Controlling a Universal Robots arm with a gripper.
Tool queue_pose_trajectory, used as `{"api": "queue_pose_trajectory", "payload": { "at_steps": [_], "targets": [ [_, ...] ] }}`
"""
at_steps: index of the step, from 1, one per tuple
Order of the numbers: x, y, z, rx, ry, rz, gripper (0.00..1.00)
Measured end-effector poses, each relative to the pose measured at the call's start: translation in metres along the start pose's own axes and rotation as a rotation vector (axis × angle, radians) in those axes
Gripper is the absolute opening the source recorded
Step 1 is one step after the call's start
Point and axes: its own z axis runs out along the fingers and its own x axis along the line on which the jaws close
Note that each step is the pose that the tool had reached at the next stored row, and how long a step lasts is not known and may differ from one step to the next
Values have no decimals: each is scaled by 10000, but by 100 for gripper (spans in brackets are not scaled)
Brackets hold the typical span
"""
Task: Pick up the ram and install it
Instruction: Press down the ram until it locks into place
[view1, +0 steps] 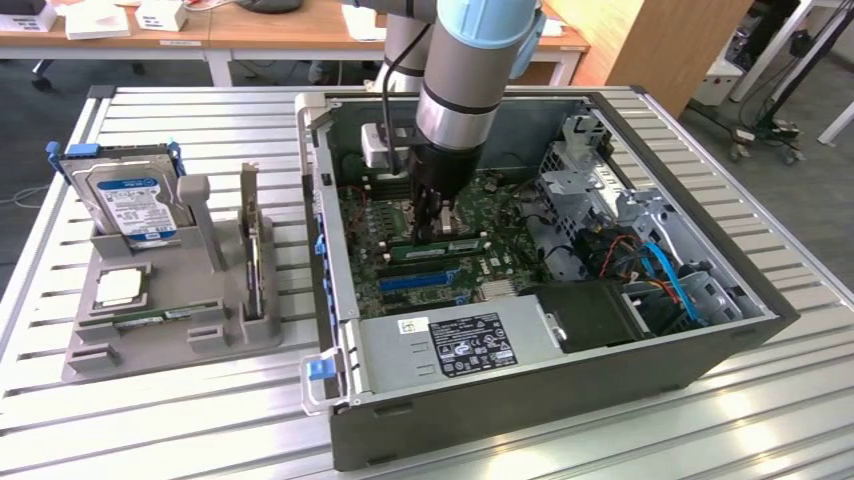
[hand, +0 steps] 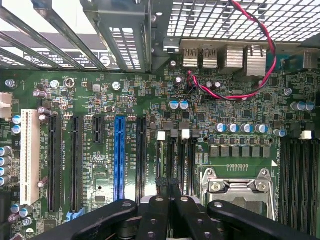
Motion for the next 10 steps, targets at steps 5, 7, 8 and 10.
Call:
{"api": "queue_pose_trajectory", "payload": {
  "at_steps": [5, 7, 8, 10],
  "targets": [
    [0, 0, 3, -2, 2, 0, 10],
    [0, 0, 4, -1, 0, 0, 10],
    [0, 0, 4, -1, 0, 0, 10],
    [0, 0, 4, 0, 0, 0, 10]
  ]
}}
